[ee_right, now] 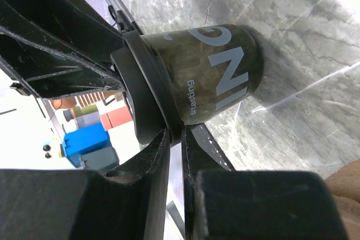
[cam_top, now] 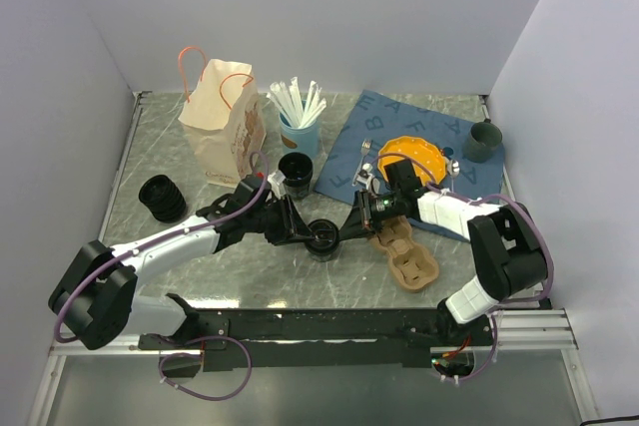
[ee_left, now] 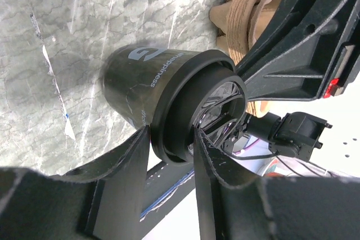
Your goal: Pack the takeout coffee
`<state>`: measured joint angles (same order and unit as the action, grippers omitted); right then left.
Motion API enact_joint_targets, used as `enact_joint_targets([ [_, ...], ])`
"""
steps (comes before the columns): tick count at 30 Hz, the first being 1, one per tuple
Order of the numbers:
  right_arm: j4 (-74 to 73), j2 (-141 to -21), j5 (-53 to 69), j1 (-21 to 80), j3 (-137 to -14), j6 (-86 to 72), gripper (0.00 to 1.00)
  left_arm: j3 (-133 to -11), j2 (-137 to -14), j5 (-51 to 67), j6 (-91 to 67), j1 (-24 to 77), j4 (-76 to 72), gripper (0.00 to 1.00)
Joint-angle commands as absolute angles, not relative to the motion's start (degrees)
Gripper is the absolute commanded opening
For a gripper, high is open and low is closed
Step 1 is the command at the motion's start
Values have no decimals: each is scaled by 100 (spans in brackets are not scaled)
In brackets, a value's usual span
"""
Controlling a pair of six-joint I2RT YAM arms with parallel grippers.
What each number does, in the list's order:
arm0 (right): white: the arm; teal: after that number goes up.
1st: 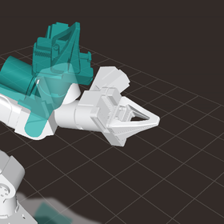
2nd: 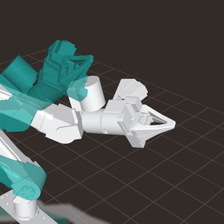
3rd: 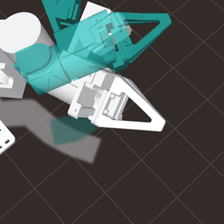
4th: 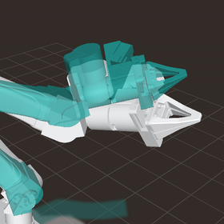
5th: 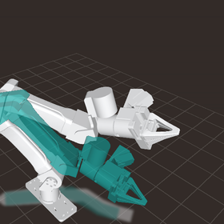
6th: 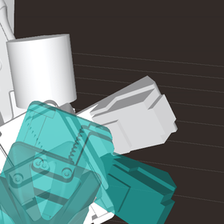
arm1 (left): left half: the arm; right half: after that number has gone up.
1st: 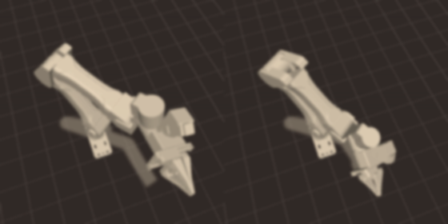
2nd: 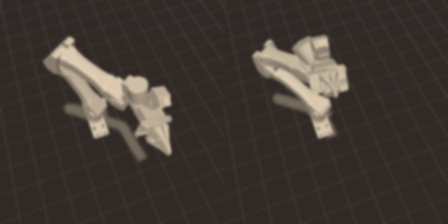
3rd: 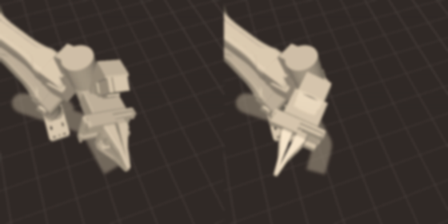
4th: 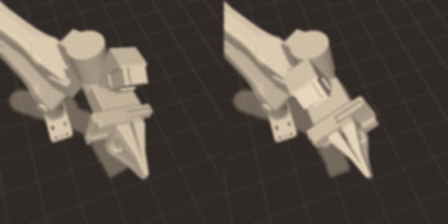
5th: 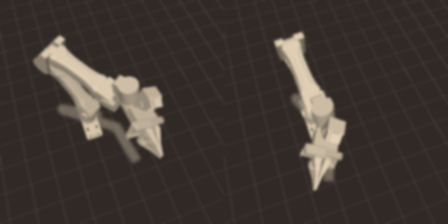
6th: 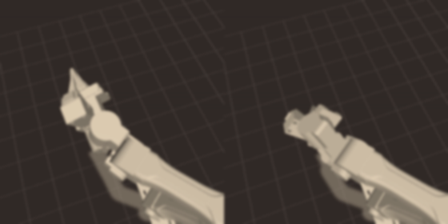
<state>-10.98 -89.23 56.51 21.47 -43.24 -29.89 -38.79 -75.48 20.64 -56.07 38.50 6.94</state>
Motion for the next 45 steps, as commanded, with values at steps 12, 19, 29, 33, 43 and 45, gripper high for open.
enact_joint_targets([
  [12,-2478,-8288,4649,2294,-5273,-2514,35,-3612,-8226,642,-5344,4069,2549,41],
  [19,-2645,-8464,4790,2268,-5747,-2321,36,-3682,-8262,598,-5326,4104,2593,41],
  [29,-3102,-9096,4729,2241,-6109,-1512,38,-3718,-8288,580,-5265,4131,2645,41],
  [33,-2971,-9123,4746,2232,-5924,-1538,38,-3700,-8235,554,-5273,4131,2654,41],
  [43,-2540,-9492,4913,2250,-5678,-1748,34,-3691,-8200,536,-5291,4148,2681,41],
  [45,-2444,-9562,4922,2241,-5573,-1802,32,-3683,-8174,501,-5300,4148,2733,41],
])
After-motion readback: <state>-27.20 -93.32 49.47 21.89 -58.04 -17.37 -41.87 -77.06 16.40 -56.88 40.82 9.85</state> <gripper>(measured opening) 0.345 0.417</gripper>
